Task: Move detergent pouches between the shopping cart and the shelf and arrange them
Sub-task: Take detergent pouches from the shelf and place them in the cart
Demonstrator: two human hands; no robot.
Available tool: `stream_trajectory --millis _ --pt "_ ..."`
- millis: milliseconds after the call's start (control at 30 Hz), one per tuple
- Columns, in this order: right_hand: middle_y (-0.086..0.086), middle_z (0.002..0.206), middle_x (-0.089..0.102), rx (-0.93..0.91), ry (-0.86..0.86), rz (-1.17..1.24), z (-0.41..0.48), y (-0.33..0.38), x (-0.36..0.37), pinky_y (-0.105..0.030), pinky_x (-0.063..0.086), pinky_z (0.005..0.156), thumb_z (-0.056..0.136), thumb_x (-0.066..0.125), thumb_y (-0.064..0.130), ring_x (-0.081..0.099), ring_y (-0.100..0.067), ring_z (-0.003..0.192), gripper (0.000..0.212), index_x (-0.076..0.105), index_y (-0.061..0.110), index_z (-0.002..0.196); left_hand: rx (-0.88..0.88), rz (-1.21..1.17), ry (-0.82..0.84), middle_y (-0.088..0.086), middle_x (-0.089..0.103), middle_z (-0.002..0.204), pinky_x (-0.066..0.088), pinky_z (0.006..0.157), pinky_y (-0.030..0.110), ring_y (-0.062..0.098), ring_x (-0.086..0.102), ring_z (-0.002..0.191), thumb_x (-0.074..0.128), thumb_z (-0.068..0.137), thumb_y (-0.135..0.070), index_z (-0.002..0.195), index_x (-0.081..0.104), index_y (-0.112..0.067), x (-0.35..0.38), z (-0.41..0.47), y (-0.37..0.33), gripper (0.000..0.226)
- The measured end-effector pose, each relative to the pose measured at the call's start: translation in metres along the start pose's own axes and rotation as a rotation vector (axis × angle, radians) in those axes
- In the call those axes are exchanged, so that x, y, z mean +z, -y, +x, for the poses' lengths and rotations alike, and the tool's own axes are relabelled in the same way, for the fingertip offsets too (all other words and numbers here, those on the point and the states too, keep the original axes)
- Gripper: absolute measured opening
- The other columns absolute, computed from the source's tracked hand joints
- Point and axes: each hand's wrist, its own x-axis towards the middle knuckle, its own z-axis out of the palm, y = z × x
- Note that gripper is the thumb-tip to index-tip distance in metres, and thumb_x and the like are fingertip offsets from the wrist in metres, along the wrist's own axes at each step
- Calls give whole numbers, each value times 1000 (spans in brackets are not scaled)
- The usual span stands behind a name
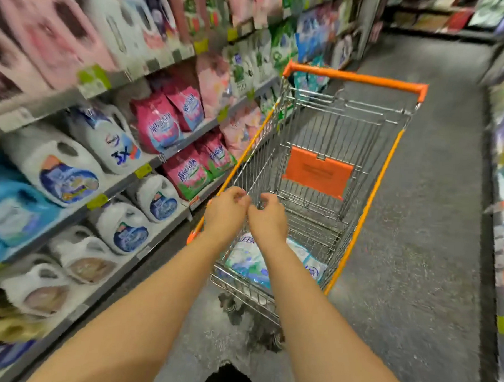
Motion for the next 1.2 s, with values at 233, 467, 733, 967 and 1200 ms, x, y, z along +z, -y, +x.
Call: stream_trajectory --millis 233,467,733,967,1200 --pt "-4 117 61 -367 -16 145 -24 135 15 -38 43 94 87 56 27 55 -24 110 32 55 18 118 114 -239 -324 -1 66 84 49 81 35 21 63 88 54 90 -27 89 64 -22 -130 14 -28 11" --pt "2 110 63 -689 115 234 -58 272 99 -41 45 92 90 53 32 57 -19 104 22 57 22 109 233 -290 -628 -9 64 75 53 78 39 18 64 79 57 86 -29 72 56 -35 -288 39 2 15" --pt "6 104 61 -905 242 401 -86 429 229 -34 46 90 89 55 28 57 -15 100 22 57 23 110 281 -103 -893 -10 58 63 51 77 37 19 61 73 57 88 -28 71 54 -32 -489 82 63 18" --pt "2 111 60 -1041 272 412 -70 545 300 -45 43 96 89 53 32 56 -20 106 35 48 23 123 296 -49 -968 -8 59 71 52 81 49 25 65 83 57 87 -34 90 53 -31 -606 149 94 6" --pt "-5 123 58 -1169 326 337 2 664 363 -31 38 85 91 52 32 53 -25 111 42 41 18 129 207 53 -1048 -1 60 96 46 81 35 22 60 92 56 90 -34 124 40 -18 -681 237 98 42"
